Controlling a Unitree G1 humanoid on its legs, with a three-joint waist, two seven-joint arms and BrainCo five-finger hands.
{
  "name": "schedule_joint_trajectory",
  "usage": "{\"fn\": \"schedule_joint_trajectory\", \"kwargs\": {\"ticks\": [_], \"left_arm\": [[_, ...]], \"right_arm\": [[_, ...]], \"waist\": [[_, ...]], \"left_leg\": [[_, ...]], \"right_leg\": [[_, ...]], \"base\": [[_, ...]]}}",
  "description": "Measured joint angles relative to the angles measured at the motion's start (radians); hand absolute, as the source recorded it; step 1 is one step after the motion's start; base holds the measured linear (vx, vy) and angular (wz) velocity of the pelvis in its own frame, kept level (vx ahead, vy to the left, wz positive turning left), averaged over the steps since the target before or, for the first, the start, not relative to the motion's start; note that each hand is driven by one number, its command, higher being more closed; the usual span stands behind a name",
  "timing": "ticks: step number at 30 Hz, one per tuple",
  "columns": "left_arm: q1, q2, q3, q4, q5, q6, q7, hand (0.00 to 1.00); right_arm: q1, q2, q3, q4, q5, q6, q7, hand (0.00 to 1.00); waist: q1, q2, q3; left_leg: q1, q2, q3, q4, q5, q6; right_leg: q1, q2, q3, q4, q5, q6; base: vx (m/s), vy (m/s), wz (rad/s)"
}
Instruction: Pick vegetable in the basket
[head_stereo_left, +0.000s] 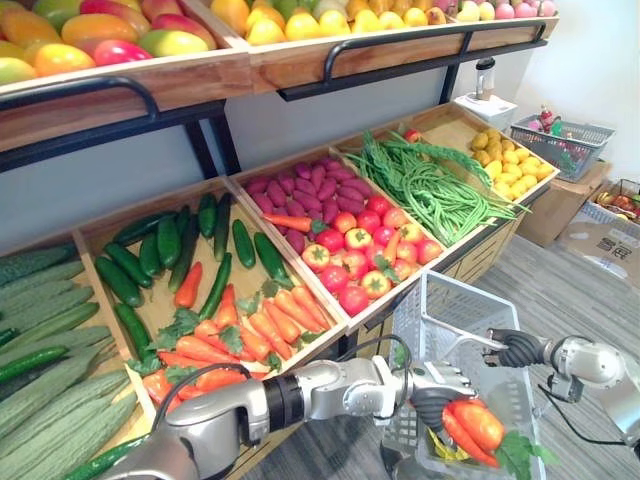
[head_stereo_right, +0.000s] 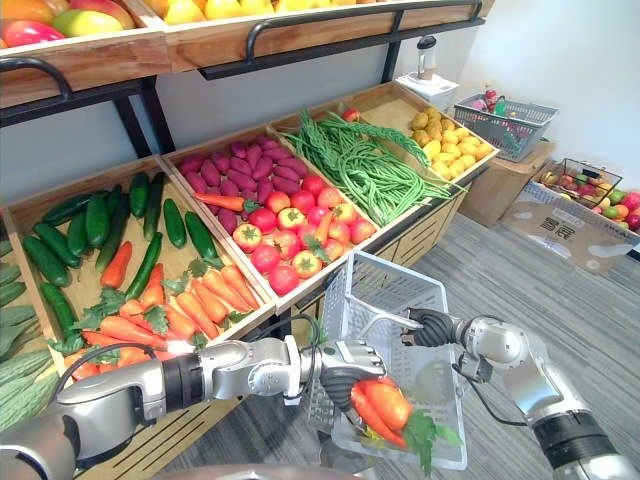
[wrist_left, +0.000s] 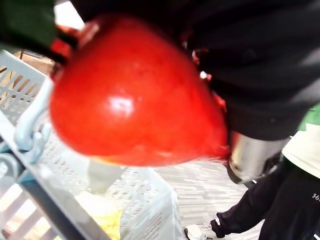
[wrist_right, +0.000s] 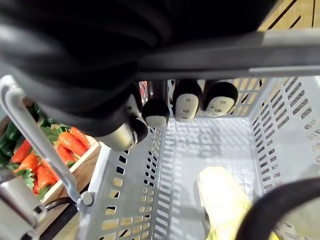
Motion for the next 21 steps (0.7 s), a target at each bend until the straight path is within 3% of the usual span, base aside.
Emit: {"fn": "schedule_joint_trajectory", "kwargs": {"ticks": [15,18,21], "left_arm": [[0.002,-0.035,-0.042,0.031,-0.002,-0.001,-0.021,1.0],[0.031,-0.033,-0.006,0.029,-0.003,-0.019,-0.021,1.0],[0.053,-0.033,0.038,0.026,-0.003,-0.04,-0.021,1.0]], "right_arm": [[-0.055,0.013,0.049,-0.003,-0.002,0.0,-0.002,1.0],[-0.124,0.045,0.127,0.011,-0.007,0.001,-0.045,1.0],[-0.214,0.071,0.206,0.091,-0.023,0.004,-0.098,1.0]], "waist": [[0.0,-0.003,-0.006],[0.006,-0.008,-0.011],[0.035,-0.008,-0.011]], "left_leg": [[-0.003,0.004,0.002,0.012,-0.003,-0.003],[-0.019,0.001,-0.005,0.014,0.002,0.003],[-0.019,0.002,-0.009,0.016,0.007,0.004]], "right_leg": [[-0.008,0.002,0.003,0.014,-0.002,-0.002],[-0.03,-0.004,-0.008,0.011,-0.007,-0.01],[-0.035,-0.018,-0.069,0.008,0.002,-0.019]], "base": [[0.0,-0.001,-0.01],[0.0,-0.002,-0.02],[-0.01,-0.01,-0.07]]}}
